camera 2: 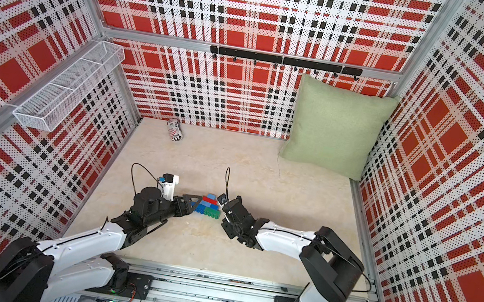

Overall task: Assemble a heart with lego
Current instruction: Pick up the lego brick from the center of the board.

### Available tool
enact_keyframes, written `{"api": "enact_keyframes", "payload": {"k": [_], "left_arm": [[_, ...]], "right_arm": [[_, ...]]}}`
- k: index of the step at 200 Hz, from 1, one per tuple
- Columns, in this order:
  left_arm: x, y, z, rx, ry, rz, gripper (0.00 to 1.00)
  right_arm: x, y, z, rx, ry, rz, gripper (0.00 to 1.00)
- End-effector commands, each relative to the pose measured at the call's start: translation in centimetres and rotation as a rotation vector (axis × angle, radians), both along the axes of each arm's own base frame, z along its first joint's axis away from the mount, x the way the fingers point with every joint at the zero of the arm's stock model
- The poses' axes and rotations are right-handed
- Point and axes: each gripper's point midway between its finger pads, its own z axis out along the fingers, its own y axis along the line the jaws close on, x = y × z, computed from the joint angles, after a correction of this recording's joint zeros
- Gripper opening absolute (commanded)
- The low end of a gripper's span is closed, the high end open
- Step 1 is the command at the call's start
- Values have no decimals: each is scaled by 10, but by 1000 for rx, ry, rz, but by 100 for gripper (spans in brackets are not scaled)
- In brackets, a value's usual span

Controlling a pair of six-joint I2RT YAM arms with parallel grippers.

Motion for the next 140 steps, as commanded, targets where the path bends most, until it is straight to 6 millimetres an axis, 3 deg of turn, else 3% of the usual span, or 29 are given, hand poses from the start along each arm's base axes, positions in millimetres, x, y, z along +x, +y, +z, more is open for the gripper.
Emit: {"api": "enact_keyframes", "payload": {"k": [1,21,76,140], "left_arm": [[-19,-26,15,-64,-40,-128,75],[-26,-43,27,-92,-72,-199,75],[-38,-75,30,-102,-70,-333,74],[-40,-99,42,-143,-87,-406,60]], "right_arm": [[-4,12,40,73,-152,50,34],[-13,15,53,102,-190,86,32],[-29,21,89,157,-288,123,33],[-33,24,102,147,-342,137,34]]}}
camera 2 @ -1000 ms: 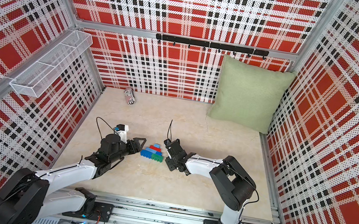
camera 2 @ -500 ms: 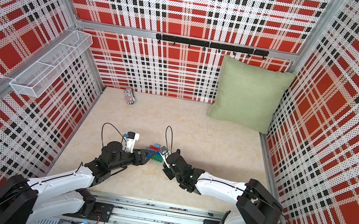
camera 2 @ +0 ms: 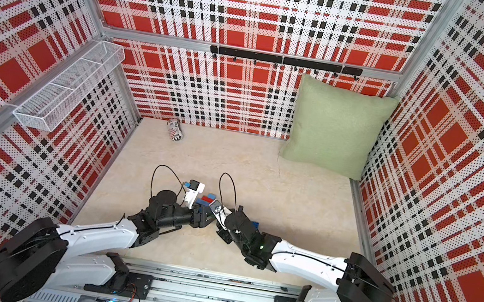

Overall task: Assemble a heart with lego
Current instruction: Pick up the lego brick from the center of the board.

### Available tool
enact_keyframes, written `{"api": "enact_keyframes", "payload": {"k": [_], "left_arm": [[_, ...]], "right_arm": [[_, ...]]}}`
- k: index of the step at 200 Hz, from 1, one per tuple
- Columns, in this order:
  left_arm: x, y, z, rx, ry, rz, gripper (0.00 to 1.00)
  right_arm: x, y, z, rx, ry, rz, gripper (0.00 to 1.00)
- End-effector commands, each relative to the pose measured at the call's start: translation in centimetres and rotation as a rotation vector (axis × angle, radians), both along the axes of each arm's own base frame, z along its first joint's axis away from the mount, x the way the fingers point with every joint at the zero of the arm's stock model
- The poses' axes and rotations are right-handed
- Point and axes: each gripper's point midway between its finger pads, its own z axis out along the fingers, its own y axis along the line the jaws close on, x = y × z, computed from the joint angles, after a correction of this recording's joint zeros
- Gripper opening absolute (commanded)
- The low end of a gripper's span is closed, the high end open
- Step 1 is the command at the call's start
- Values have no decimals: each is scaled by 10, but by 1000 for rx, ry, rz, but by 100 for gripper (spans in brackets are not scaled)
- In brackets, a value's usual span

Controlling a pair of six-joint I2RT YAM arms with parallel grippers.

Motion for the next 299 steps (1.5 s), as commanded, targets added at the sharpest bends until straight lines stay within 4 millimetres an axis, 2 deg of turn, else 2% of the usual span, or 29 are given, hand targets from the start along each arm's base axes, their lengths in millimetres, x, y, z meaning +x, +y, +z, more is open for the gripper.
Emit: {"api": "enact_keyframes", "payload": {"k": [1,56,72,90,114,132,173,197,215,245,299], "left_arm": [[2,-12,21,-52,-46,-41,59],[-5,-19,32,-95,-60,-87,36],[-7,-19,36,-105,-70,-96,26],[-7,-18,40,-114,-85,-90,22],[-3,-15,43,-119,-94,-73,20],[6,-8,47,-123,-107,-37,16],[22,6,71,-164,-185,10,16],[17,6,87,-207,-246,-13,16],[11,7,99,-239,-292,-25,15],[1,7,109,-265,-333,-49,15],[-17,-4,119,-302,-372,-125,15]], "right_arm": [[0,3,22,39,-61,-1,33],[11,-1,26,27,-112,-57,34],[12,1,28,40,-115,-55,35],[14,0,31,49,-115,-66,36],[12,1,37,75,-91,-53,49],[8,-1,38,87,-45,-20,66],[-12,-8,47,234,223,179,76],[-21,-8,61,372,408,317,73],[-25,-10,77,464,483,399,70],[-20,-19,98,563,522,444,65],[-31,-12,123,624,566,565,61]]}}
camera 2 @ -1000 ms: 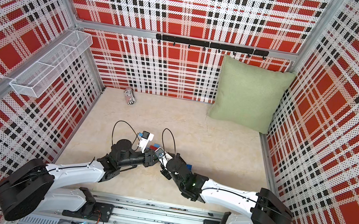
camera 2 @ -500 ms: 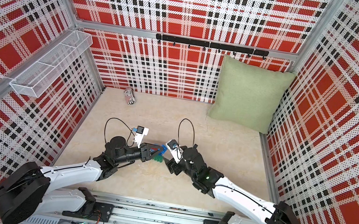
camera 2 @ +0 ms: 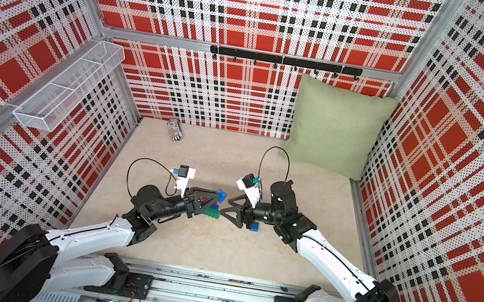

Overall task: Assemble a heart with lego
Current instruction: Pick up the lego brick from the center of the board.

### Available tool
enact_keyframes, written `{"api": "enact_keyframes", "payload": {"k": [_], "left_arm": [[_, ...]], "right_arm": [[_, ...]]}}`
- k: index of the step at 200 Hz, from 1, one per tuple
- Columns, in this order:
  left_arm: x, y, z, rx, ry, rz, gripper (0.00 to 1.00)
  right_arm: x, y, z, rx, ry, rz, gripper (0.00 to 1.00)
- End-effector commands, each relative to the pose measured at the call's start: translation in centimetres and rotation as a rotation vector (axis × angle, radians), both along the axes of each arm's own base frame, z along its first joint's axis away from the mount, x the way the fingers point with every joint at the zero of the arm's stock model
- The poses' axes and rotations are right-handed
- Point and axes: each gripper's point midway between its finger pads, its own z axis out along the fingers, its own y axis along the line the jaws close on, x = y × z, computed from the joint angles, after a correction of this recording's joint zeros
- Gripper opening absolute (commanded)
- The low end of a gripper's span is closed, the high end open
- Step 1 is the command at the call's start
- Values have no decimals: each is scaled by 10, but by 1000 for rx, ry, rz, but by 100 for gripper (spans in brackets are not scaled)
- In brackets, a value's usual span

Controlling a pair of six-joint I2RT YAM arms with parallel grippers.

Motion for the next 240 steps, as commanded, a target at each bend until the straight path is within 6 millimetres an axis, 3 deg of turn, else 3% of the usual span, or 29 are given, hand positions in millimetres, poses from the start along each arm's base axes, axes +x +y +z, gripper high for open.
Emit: {"api": "enact_keyframes", "payload": {"k": [1,70,156,173,213,240], "left_arm": [[-14,-4,11,-27,-62,-51,15],[-31,-6,20,-52,-102,-97,15],[-31,-6,24,-61,-110,-98,20],[-31,-6,24,-61,-110,-97,29],[-26,1,26,-72,-104,-62,64],[-3,32,16,-90,-28,79,70]], "right_arm": [[-11,4,29,83,-3,91,60],[-1,3,41,108,-2,91,54],[-5,1,43,123,-2,97,28],[-3,1,41,114,-4,84,26],[17,-2,26,36,-17,-31,24],[49,-17,-4,-133,-39,-224,25]]}}
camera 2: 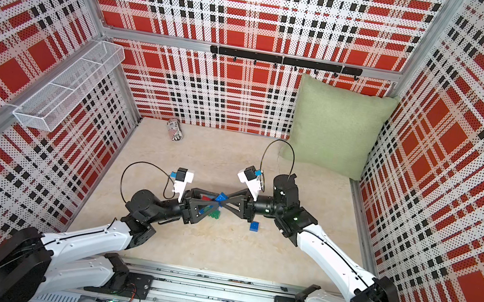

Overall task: Assemble a heart with lego
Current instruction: Pick up the lego brick from the center of the board.

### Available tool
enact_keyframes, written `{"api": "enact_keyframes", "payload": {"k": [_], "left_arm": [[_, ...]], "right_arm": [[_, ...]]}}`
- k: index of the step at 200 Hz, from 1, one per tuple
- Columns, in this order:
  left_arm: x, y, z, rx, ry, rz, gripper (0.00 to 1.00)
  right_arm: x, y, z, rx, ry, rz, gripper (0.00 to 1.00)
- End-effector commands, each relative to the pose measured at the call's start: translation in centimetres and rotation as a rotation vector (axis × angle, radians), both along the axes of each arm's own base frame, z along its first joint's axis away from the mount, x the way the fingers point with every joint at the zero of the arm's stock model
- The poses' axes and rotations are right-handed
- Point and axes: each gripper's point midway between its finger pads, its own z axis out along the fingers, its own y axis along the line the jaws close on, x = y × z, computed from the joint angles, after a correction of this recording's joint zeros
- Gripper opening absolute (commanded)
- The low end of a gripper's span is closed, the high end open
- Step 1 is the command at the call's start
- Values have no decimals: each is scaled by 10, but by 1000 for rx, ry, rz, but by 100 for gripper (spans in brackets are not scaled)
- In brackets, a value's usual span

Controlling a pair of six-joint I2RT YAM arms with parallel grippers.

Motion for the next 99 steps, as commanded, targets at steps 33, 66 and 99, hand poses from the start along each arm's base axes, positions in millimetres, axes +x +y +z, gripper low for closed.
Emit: {"api": "enact_keyframes", "payload": {"k": [33,66,99], "left_arm": [[61,82,-52,42,269,420,70],[87,131,-123,236,479,676,71],[96,150,-159,313,552,776,70]], "right_arm": [[44,-14,-71,-407,-90,-318,25],[34,19,-115,-615,-192,-338,26],[21,54,-155,-762,-288,-313,27]]}}
